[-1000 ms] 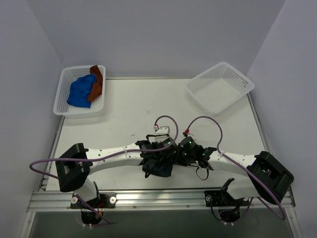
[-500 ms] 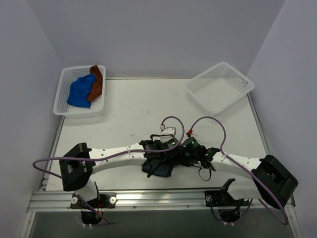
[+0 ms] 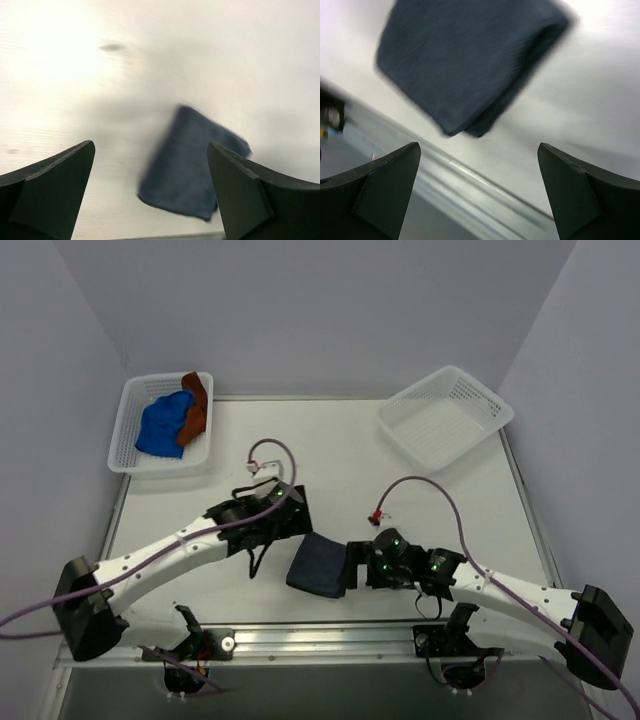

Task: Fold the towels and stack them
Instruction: Fold the towel, then neatly place the folded towel into the bin, then grab crumpled towel

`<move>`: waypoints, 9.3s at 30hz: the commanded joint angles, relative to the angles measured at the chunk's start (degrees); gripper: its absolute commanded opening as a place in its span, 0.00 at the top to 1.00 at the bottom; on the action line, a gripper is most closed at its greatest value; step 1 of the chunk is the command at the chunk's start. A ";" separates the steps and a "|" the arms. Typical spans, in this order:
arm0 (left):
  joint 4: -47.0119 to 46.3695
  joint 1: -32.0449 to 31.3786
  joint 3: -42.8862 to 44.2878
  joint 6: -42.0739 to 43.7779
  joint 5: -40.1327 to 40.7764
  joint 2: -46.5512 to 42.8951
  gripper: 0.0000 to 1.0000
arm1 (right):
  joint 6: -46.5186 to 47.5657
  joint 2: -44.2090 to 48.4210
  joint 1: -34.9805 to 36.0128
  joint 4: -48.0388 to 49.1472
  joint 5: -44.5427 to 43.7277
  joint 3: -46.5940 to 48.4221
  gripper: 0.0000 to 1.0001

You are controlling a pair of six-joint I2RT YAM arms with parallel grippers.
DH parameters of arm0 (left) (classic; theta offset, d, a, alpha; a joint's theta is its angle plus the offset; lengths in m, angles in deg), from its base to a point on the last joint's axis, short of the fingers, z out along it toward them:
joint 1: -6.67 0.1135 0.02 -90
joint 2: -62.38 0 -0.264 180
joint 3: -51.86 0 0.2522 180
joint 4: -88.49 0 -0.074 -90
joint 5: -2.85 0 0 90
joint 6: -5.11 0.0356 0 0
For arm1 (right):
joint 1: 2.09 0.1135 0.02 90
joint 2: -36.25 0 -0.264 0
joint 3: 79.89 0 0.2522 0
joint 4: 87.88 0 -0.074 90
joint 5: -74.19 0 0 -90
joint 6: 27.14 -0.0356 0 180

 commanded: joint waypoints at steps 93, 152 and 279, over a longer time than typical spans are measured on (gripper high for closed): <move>-2.11 31.46 -13.61 10.01 -10.31 -14.04 0.06 | 0.18 -55.81 -14.58 10.85 -20.59 40.11 1.00; -1.14 31.81 -7.98 12.91 1.82 -17.03 0.06 | 105.16 -59.40 -45.60 -20.43 1.28 78.08 1.00; -21.89 66.36 60.15 40.51 -32.37 43.71 0.98 | 34.95 -26.90 -39.45 -9.54 -29.56 46.09 0.00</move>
